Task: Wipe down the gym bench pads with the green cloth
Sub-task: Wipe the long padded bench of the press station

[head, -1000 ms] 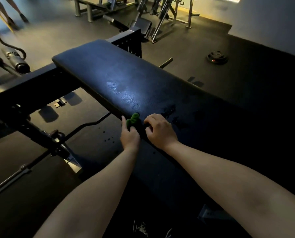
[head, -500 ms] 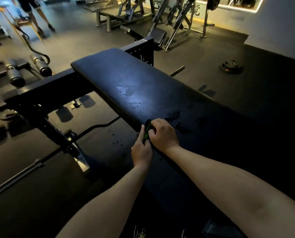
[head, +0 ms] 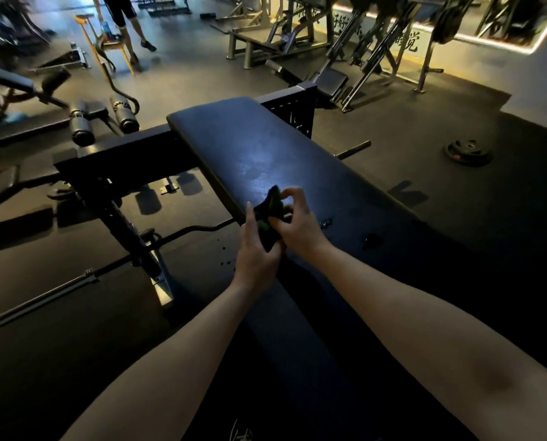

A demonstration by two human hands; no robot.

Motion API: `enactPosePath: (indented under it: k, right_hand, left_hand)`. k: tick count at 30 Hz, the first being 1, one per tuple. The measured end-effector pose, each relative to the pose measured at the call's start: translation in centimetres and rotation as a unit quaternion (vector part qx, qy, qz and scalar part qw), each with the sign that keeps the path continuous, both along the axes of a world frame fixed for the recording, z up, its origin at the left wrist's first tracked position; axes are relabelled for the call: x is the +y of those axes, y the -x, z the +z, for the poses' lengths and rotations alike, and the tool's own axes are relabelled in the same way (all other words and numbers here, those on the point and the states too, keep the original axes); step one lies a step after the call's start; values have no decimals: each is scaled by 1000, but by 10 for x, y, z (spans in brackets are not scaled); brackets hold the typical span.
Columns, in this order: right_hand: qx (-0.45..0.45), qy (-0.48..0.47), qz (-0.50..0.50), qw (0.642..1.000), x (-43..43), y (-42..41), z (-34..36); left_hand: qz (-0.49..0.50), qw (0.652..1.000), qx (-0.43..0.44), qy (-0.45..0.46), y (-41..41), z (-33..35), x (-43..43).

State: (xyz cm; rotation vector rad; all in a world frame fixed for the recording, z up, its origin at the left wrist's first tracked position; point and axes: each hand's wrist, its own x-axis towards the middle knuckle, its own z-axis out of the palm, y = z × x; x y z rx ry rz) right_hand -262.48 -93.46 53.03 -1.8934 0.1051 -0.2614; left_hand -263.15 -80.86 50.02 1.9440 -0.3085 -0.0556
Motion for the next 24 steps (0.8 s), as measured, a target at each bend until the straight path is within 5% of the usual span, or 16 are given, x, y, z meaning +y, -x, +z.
enactPosePath:
  k: [5,9,12,24]
  right_hand:
    - [-7,145,-179,973,-50,-19,6]
    - [38,224,-22,974,-44,-22,-10]
    - [88,337,88,933,-25,-21,-34]
    - [28,399,-3,917,-84,-43,-47]
  left_hand:
    - [-30,998,-15,-48,-22,-2,-10]
    - [-28,979,41,-197,-43,-21,-16]
    - [-31,977,68,-202,-45,-32,-22]
    - [-48,972,70,-220,-47,-47,-24]
